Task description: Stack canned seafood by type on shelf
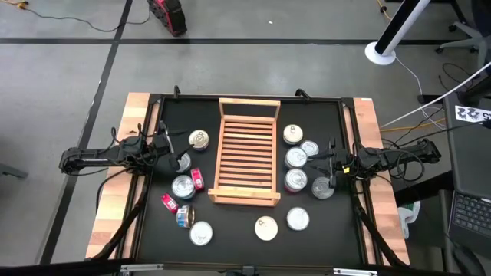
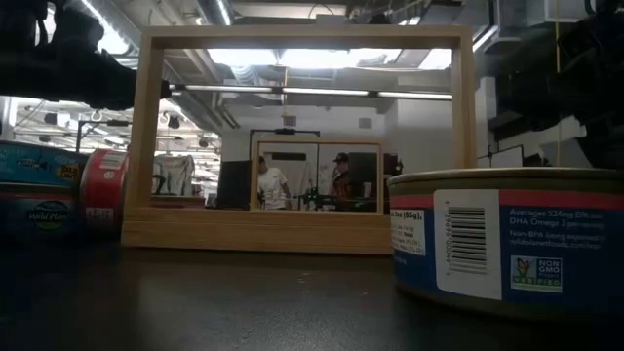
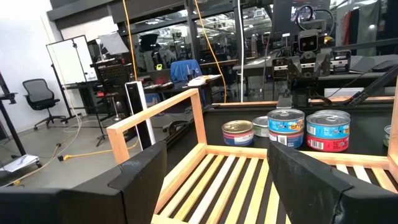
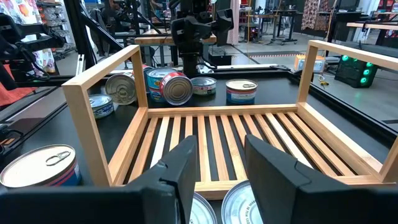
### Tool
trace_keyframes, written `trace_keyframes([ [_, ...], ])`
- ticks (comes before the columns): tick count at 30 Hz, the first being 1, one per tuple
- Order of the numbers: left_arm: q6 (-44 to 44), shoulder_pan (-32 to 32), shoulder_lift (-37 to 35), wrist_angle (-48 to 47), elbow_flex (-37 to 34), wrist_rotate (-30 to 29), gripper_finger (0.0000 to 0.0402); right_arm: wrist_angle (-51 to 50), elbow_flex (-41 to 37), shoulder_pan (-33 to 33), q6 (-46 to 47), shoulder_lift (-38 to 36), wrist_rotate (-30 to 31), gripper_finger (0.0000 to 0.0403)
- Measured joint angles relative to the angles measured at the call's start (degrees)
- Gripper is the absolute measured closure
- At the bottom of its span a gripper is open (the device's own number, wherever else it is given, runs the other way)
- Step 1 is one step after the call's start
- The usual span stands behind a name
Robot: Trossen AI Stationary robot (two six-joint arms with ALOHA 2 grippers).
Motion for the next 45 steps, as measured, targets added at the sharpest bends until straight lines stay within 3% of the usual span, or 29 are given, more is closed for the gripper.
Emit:
trace_keyframes([
  [17, -0.33, -0.01, 0.0, 0.0, 0.0, 0.02, 0.0127, 0.01, 0.01, 0.01, 0.0, 0.0, 0.0, 0.0267],
  [23, -9.2, -0.05, 0.0, 0.0, -0.01, 0.02, 0.0127, 0.02, -0.02, -0.02, 0.0, 0.0, 0.0, 0.0267],
  [30, -12.55, -0.05, 0.0, 0.12, -0.02, 0.02, 0.0127, 2.14, -0.18, 0.01, 0.0, -0.02, 0.04, 0.0267],
  [39, -27.86, -0.05, 0.0, 0.32, 0.0, -0.19, 0.0127, 2.47, -0.19, 0.01, 0.0, -0.02, 0.65, 0.0267],
  [45, -30.56, -0.05, 0.0, 0.32, -0.01, -2.49, 0.0127, 2.52, -0.19, 0.01, 0.0, -0.02, 0.59, 0.0267],
])
